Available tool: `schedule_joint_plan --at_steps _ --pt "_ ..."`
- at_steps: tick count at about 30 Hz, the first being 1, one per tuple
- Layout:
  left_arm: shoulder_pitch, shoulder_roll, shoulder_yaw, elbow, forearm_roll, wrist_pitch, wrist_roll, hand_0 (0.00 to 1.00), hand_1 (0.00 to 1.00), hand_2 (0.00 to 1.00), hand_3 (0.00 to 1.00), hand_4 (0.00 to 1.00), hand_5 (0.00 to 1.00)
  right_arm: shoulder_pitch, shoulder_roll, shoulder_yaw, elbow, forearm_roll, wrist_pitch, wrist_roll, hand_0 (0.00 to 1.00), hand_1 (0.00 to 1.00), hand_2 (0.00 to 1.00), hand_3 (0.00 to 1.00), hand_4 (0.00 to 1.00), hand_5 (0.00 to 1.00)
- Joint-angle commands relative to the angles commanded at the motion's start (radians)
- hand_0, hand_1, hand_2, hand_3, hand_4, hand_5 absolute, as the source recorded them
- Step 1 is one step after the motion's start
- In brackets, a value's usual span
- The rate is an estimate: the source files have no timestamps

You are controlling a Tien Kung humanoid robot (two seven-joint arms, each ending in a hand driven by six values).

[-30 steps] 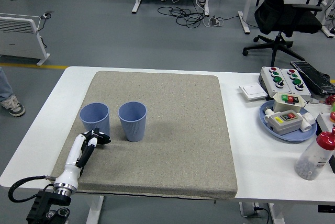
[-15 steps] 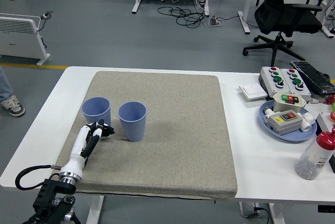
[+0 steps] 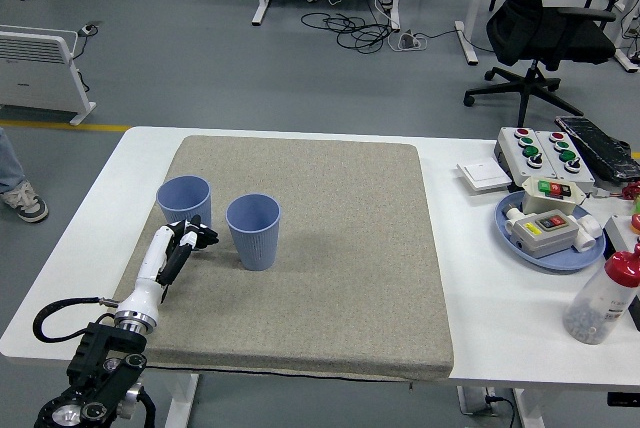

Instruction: Push cup pick cup insert cup

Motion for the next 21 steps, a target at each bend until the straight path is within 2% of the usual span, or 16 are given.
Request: schedule_joint_plan --at_steps 11,18,21 --pt "-0.041 0.000 -0.029 0.071 0.025 -0.004 -0.003 0.567 0.557 0.490 0.438 0.512 0.998 -0.009 0.001 -0.004 0.000 0.001 0.000 -0.002 0.727 0.664 0.673 0.586 0.110 0.566" --pt "-0.049 0.000 -0.045 0.079 0.038 -0.006 -0.001 0.572 0.560 0.490 0.438 0.507 0.998 -0.012 0.001 -0.006 0.000 0.004 0.001 -0.001 0.727 0.664 0.673 0.587 0.110 0.566" --pt "-0.039 0.000 -0.043 0.060 0.033 -0.005 0.000 0.566 0.558 0.488 0.438 0.504 0.998 -0.011 0.001 -0.006 0.000 0.003 0.001 -0.001 0.727 0.664 0.673 0.586 0.110 0.566"
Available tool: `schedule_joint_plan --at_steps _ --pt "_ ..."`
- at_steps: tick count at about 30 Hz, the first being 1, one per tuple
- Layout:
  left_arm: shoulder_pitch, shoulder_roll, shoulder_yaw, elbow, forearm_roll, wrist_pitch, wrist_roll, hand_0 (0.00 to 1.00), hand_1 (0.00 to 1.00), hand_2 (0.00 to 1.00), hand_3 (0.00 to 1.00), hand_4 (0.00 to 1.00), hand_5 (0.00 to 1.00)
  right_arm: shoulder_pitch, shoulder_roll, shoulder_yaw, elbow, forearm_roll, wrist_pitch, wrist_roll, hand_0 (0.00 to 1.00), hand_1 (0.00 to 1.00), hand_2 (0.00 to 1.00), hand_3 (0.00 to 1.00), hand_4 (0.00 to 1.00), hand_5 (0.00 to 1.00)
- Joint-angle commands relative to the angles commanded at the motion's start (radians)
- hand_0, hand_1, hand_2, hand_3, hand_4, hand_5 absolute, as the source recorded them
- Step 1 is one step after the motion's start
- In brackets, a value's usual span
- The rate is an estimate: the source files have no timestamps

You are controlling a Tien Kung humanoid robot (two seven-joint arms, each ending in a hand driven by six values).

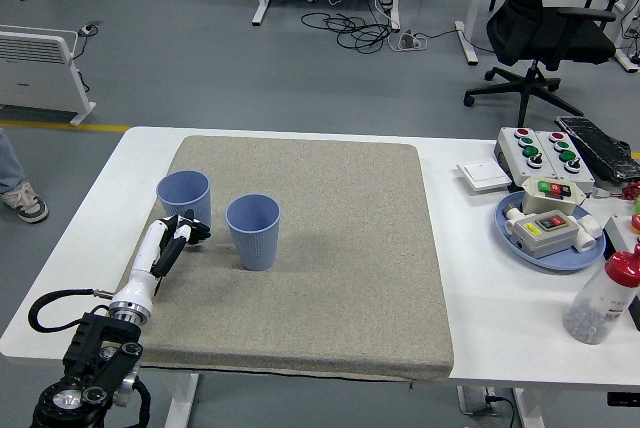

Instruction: Push cup pick cup insert cup

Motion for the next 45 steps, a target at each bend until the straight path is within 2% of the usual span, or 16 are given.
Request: schedule_joint_plan --at_steps 5,6,11,12,17,18,21,23,24,29,30,31,33,39,42,45 --pt "0.040 0.000 -0.036 -0.064 -0.004 0.001 -0.003 0.566 0.558 0.488 0.438 0.504 0.998 0.004 -0.001 -0.002 0.000 0.000 0.001 -0.002 0.727 0.664 0.673 0.586 0.110 0.566" --pt "0.050 0.000 -0.044 -0.088 -0.003 0.003 -0.004 0.485 0.514 0.467 0.426 0.505 0.998 0.004 -0.002 -0.001 0.000 0.001 0.001 -0.002 0.727 0.664 0.671 0.587 0.110 0.566" --pt "0.102 0.046 -0.068 -0.227 -0.009 0.023 -0.003 0.485 0.514 0.467 0.426 0.505 0.998 0.004 -0.002 0.002 0.000 0.001 0.001 -0.002 0.727 0.664 0.671 0.587 0.110 0.566" --pt "0.104 0.049 -0.070 -0.244 -0.009 0.025 -0.002 0.412 0.508 0.466 0.428 0.746 0.947 0.004 -0.002 0.002 0.000 0.001 0.001 -0.002 0.728 0.664 0.672 0.586 0.109 0.566" --pt "0.129 0.104 -0.080 -0.408 0.030 0.066 0.012 0.412 0.508 0.466 0.428 0.746 0.947 0.004 -0.002 0.009 0.000 -0.002 0.000 -0.002 0.728 0.664 0.672 0.586 0.109 0.566" --pt "0.125 0.118 -0.079 -0.443 0.054 0.072 0.025 0.441 0.562 0.523 0.485 0.866 0.784 0.005 -0.003 0.009 0.000 -0.003 0.000 -0.002 0.728 0.664 0.670 0.586 0.110 0.565" --pt "0.112 0.145 -0.075 -0.526 0.127 0.055 0.071 0.441 0.562 0.523 0.485 0.866 0.784 0.005 -0.003 0.010 0.000 -0.003 0.000 -0.002 0.728 0.664 0.670 0.586 0.110 0.565" --pt "0.085 0.176 -0.065 -0.593 0.211 0.008 0.139 0.441 0.562 0.523 0.485 0.866 0.784 0.006 -0.003 0.009 0.000 0.000 0.000 -0.003 0.728 0.664 0.670 0.586 0.110 0.565" --pt "0.070 0.192 -0.058 -0.620 0.250 -0.025 0.175 0.792 0.841 0.863 0.832 0.951 0.713 0.006 -0.003 0.009 0.000 0.001 -0.001 -0.003 0.728 0.664 0.670 0.586 0.109 0.565" --pt "-0.035 0.275 0.045 -0.700 0.465 -0.207 0.356 0.792 0.841 0.863 0.832 0.951 0.713 0.006 -0.005 0.005 0.000 0.007 -0.001 -0.005 0.728 0.664 0.670 0.586 0.109 0.565" --pt "-0.054 0.283 0.066 -0.702 0.504 -0.232 0.375 0.854 0.918 0.959 0.963 0.998 0.671 0.006 -0.005 0.004 0.000 0.007 -0.001 -0.005 0.728 0.664 0.671 0.586 0.109 0.564" --pt "-0.088 0.298 0.102 -0.696 0.543 -0.271 0.407 0.854 0.918 0.959 0.963 0.998 0.671 0.005 -0.005 0.001 0.000 0.011 -0.001 -0.005 0.728 0.664 0.671 0.586 0.109 0.564" --pt "-0.135 0.310 0.152 -0.685 0.610 -0.338 0.453 0.854 0.918 0.959 0.963 0.998 0.671 0.005 -0.005 -0.002 0.000 0.012 -0.001 -0.006 0.728 0.664 0.671 0.586 0.109 0.564" --pt "-0.257 0.325 0.297 -0.620 0.628 -0.551 0.610 0.922 0.959 0.998 0.998 0.998 0.700 0.004 -0.007 -0.014 0.000 0.024 -0.002 -0.006 0.727 0.664 0.671 0.585 0.110 0.560" --pt "-0.294 0.326 0.341 -0.590 0.624 -0.624 0.650 0.896 0.951 0.998 0.998 0.998 0.674 0.003 -0.008 -0.020 0.000 0.031 -0.002 -0.006 0.727 0.665 0.671 0.586 0.109 0.555" --pt "-0.313 0.325 0.367 -0.575 0.598 -0.663 0.664 0.896 0.951 0.998 0.998 0.998 0.674 0.001 -0.008 -0.022 0.000 0.035 -0.003 -0.006 0.727 0.665 0.671 0.586 0.109 0.555"
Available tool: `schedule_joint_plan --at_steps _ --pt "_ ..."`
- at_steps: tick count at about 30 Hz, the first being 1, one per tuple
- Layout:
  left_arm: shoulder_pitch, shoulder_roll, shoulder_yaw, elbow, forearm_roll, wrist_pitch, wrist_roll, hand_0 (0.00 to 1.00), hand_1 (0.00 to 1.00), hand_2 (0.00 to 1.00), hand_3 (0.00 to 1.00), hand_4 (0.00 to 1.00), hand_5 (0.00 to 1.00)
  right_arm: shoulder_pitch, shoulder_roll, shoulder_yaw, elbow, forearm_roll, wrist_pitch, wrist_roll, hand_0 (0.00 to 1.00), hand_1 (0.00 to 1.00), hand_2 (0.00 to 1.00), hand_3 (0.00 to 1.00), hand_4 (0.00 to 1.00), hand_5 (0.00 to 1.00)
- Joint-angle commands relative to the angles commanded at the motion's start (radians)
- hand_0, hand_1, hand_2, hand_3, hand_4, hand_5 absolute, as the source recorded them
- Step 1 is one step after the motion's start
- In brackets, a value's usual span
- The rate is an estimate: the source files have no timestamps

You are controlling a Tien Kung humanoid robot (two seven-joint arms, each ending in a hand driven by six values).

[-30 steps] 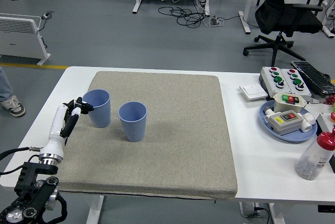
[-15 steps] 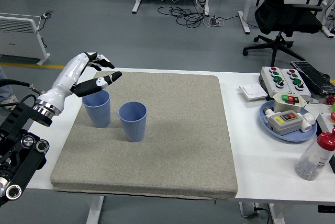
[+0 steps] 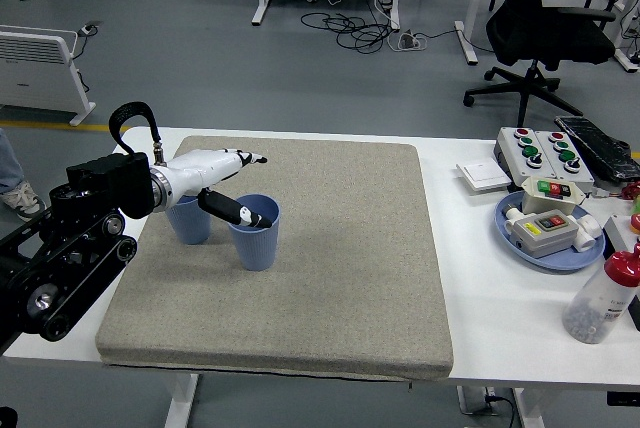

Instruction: Push cup pick cup insert cup

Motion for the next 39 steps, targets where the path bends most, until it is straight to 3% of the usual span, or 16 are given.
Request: schedule_joint_plan --at_steps 8,9,14,15,20,21,26,27,32,33,38,39 --pt "-0.029 -0.025 0.037 0.037 -0.008 -0.015 -0.009 0.876 0.929 0.988 0.998 0.998 0.660 -0.006 0.001 -0.005 0.000 0.001 0.000 -0.002 0.728 0.665 0.671 0.586 0.109 0.554" --pt "-0.030 -0.026 0.038 0.040 -0.008 -0.015 -0.010 0.840 0.913 0.967 0.984 0.963 0.545 -0.007 0.001 -0.005 0.000 0.001 0.000 -0.003 0.728 0.665 0.671 0.586 0.109 0.552" --pt "-0.035 -0.041 0.054 0.074 0.006 -0.021 -0.010 0.840 0.913 0.967 0.984 0.963 0.545 -0.010 0.001 -0.008 0.000 0.002 0.000 -0.003 0.728 0.665 0.671 0.586 0.109 0.552" --pt "-0.035 -0.043 0.056 0.079 0.012 -0.019 -0.012 0.756 0.873 0.918 0.949 0.864 0.373 -0.010 0.001 -0.008 0.000 0.002 0.000 -0.004 0.728 0.665 0.671 0.586 0.109 0.552" --pt "-0.036 -0.051 0.065 0.098 0.040 -0.008 -0.026 0.756 0.873 0.918 0.949 0.864 0.373 -0.013 0.002 -0.009 0.000 0.004 0.000 -0.004 0.728 0.665 0.671 0.586 0.109 0.552" --pt "-0.035 -0.052 0.067 0.101 0.044 -0.005 -0.029 0.604 0.791 0.862 0.853 0.784 0.241 -0.013 0.001 -0.009 0.000 0.004 0.000 -0.003 0.728 0.665 0.671 0.586 0.109 0.552" --pt "-0.036 -0.062 0.067 0.129 0.078 0.028 -0.056 0.604 0.791 0.862 0.853 0.784 0.241 -0.012 0.001 -0.012 0.000 0.005 0.000 -0.003 0.728 0.665 0.671 0.586 0.109 0.552" --pt "-0.035 -0.063 0.064 0.134 0.082 0.039 -0.065 0.509 0.712 0.780 0.746 0.681 0.140 -0.012 0.001 -0.012 0.000 0.006 0.000 -0.003 0.728 0.665 0.671 0.586 0.109 0.553" --pt "-0.035 -0.061 0.064 0.138 0.084 0.050 -0.077 0.509 0.712 0.780 0.746 0.681 0.140 -0.010 0.001 -0.012 0.000 0.007 0.000 -0.002 0.728 0.665 0.671 0.586 0.109 0.553" --pt "-0.036 -0.060 0.064 0.137 0.080 0.050 -0.074 0.429 0.620 0.705 0.639 0.574 0.084 -0.010 0.001 -0.011 0.000 0.006 0.000 -0.002 0.729 0.665 0.670 0.586 0.110 0.553" --pt "-0.034 -0.057 0.059 0.136 0.046 0.050 -0.066 0.429 0.620 0.705 0.639 0.574 0.084 -0.008 0.001 -0.010 0.000 0.006 0.000 -0.002 0.729 0.665 0.670 0.586 0.110 0.553" --pt "-0.033 -0.057 0.058 0.136 0.041 0.050 -0.065 0.416 0.552 0.607 0.556 0.449 0.053 -0.008 0.001 -0.010 0.000 0.007 0.000 -0.002 0.729 0.666 0.670 0.587 0.109 0.552"
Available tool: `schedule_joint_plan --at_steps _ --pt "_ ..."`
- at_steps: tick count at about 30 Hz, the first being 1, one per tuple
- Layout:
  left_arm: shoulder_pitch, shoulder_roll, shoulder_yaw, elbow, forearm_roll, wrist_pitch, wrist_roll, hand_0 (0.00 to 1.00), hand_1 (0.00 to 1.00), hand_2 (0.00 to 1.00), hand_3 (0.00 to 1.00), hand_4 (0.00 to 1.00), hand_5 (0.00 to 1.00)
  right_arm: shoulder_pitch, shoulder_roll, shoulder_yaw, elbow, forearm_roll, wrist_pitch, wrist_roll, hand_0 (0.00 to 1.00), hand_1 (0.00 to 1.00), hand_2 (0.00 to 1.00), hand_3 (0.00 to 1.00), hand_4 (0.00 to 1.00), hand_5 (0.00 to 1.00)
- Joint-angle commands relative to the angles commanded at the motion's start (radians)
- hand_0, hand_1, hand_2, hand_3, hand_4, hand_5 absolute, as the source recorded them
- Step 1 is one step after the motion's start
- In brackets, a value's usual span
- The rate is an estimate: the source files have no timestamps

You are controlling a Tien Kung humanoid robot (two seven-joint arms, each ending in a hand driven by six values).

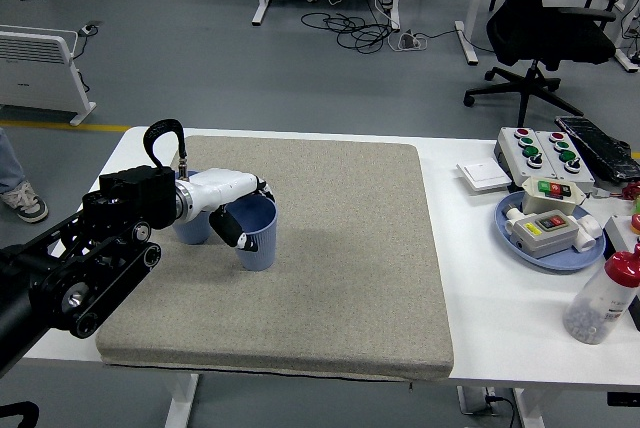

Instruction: Push cup pick cup insert cup

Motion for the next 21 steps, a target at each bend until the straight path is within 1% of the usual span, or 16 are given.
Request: schedule_joint_plan --at_steps 5,6,9,10,11,12,13,14,15,16,17,18,19,21 --pt "0.004 0.007 -0.007 -0.015 -0.025 -0.005 0.004 0.416 0.552 0.607 0.556 0.449 0.053 0.000 0.000 0.000 0.000 0.001 0.000 0.000 0.729 0.666 0.670 0.587 0.109 0.552" --pt "0.004 0.009 -0.008 -0.020 -0.030 -0.007 0.005 0.411 0.531 0.552 0.525 0.437 0.080 0.000 0.000 0.001 0.000 0.002 0.000 0.000 0.728 0.665 0.671 0.587 0.109 0.554" --pt "0.002 0.024 -0.022 -0.064 -0.069 -0.027 0.022 0.411 0.531 0.552 0.525 0.437 0.080 0.001 0.001 0.004 0.000 -0.002 0.000 0.001 0.728 0.665 0.671 0.587 0.109 0.554" --pt "-0.005 0.039 -0.038 -0.094 -0.108 -0.049 0.040 0.411 0.531 0.552 0.525 0.437 0.080 0.002 0.001 0.005 0.000 -0.002 -0.001 0.001 0.728 0.665 0.671 0.587 0.109 0.554" --pt "-0.007 0.044 -0.043 -0.107 -0.137 -0.058 0.047 0.411 0.531 0.552 0.525 0.437 0.080 0.003 0.001 0.005 0.000 -0.002 -0.001 0.001 0.728 0.665 0.671 0.587 0.109 0.554" --pt "-0.016 0.056 -0.055 -0.122 -0.166 -0.072 0.061 0.420 0.532 0.527 0.514 0.464 0.102 0.003 0.001 0.006 0.000 -0.001 -0.001 0.002 0.729 0.666 0.671 0.586 0.110 0.556" --pt "-0.023 0.066 -0.064 -0.136 -0.193 -0.088 0.074 0.420 0.532 0.527 0.514 0.464 0.102 0.004 0.001 0.006 0.000 -0.001 -0.001 0.002 0.729 0.666 0.671 0.586 0.110 0.556" --pt "-0.042 0.089 -0.086 -0.157 -0.228 -0.111 0.096 0.420 0.532 0.527 0.514 0.464 0.102 0.006 0.000 0.005 0.000 0.002 -0.001 0.002 0.729 0.666 0.671 0.586 0.110 0.556" --pt "-0.049 0.097 -0.093 -0.163 -0.241 -0.119 0.102 0.420 0.532 0.527 0.514 0.464 0.102 0.006 0.000 0.005 0.000 0.003 -0.002 0.002 0.729 0.666 0.671 0.586 0.110 0.556" --pt "-0.054 0.103 -0.099 -0.167 -0.248 -0.125 0.108 0.420 0.532 0.527 0.514 0.464 0.102 0.006 -0.001 0.005 0.000 0.004 -0.002 0.002 0.729 0.666 0.671 0.586 0.110 0.556" --pt "-0.072 0.121 -0.114 -0.171 -0.261 -0.132 0.119 0.420 0.532 0.527 0.514 0.464 0.102 0.007 -0.001 0.004 0.000 0.005 -0.002 0.003 0.729 0.666 0.671 0.586 0.110 0.556" --pt "-0.096 0.144 -0.132 -0.167 -0.259 -0.132 0.129 0.433 0.534 0.533 0.517 0.470 0.070 0.008 -0.003 0.003 0.000 0.007 -0.002 0.002 0.728 0.666 0.671 0.587 0.112 0.554" --pt "-0.119 0.164 -0.143 -0.161 -0.247 -0.132 0.138 0.433 0.534 0.533 0.517 0.470 0.070 0.009 -0.004 0.002 0.000 0.010 -0.002 0.002 0.728 0.666 0.671 0.587 0.112 0.554" --pt "-0.149 0.186 -0.152 -0.141 -0.215 -0.132 0.140 0.433 0.534 0.533 0.517 0.470 0.070 0.009 -0.005 0.002 0.000 0.010 -0.002 0.002 0.728 0.666 0.671 0.587 0.112 0.554"
